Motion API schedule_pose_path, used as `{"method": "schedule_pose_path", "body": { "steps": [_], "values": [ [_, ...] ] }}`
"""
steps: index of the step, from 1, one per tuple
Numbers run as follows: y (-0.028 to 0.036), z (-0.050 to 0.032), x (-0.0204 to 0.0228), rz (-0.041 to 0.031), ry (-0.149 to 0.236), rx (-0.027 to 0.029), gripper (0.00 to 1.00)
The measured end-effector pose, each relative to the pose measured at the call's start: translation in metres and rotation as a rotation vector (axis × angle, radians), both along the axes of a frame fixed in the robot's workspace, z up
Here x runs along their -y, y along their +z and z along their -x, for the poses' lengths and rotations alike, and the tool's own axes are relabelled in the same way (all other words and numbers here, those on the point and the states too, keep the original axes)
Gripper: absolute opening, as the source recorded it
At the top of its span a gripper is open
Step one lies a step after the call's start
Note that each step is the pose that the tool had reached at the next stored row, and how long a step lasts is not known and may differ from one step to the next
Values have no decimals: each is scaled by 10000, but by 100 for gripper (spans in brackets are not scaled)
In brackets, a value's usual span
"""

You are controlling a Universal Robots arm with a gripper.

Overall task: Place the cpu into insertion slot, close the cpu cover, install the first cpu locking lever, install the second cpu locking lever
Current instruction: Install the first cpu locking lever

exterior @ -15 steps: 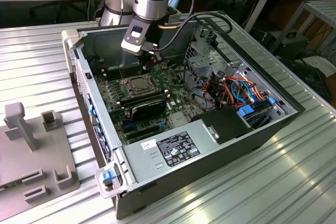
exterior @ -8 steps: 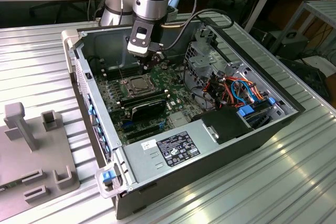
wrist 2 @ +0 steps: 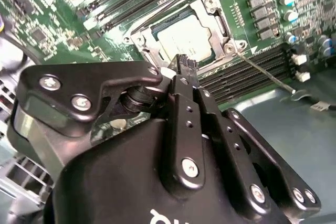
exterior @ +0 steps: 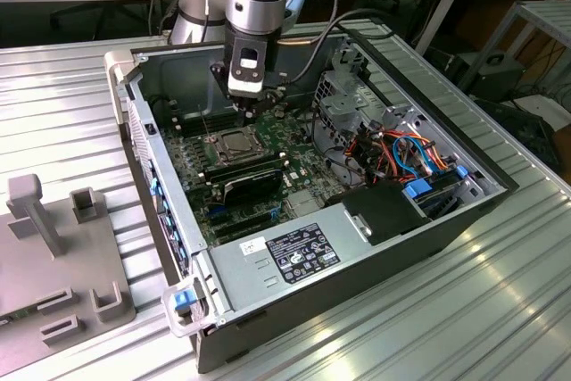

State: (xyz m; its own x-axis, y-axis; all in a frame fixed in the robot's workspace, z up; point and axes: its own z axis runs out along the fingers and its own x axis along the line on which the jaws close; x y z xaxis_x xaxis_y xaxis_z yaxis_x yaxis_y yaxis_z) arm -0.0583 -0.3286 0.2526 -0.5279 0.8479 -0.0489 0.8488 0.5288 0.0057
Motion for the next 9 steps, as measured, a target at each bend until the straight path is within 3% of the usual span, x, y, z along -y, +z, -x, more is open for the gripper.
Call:
{"method": "schedule_pose_path", "body": {
  "steps": [9],
  "values": [
    [0,0,0,0,1563,0,11]
  ]
}}
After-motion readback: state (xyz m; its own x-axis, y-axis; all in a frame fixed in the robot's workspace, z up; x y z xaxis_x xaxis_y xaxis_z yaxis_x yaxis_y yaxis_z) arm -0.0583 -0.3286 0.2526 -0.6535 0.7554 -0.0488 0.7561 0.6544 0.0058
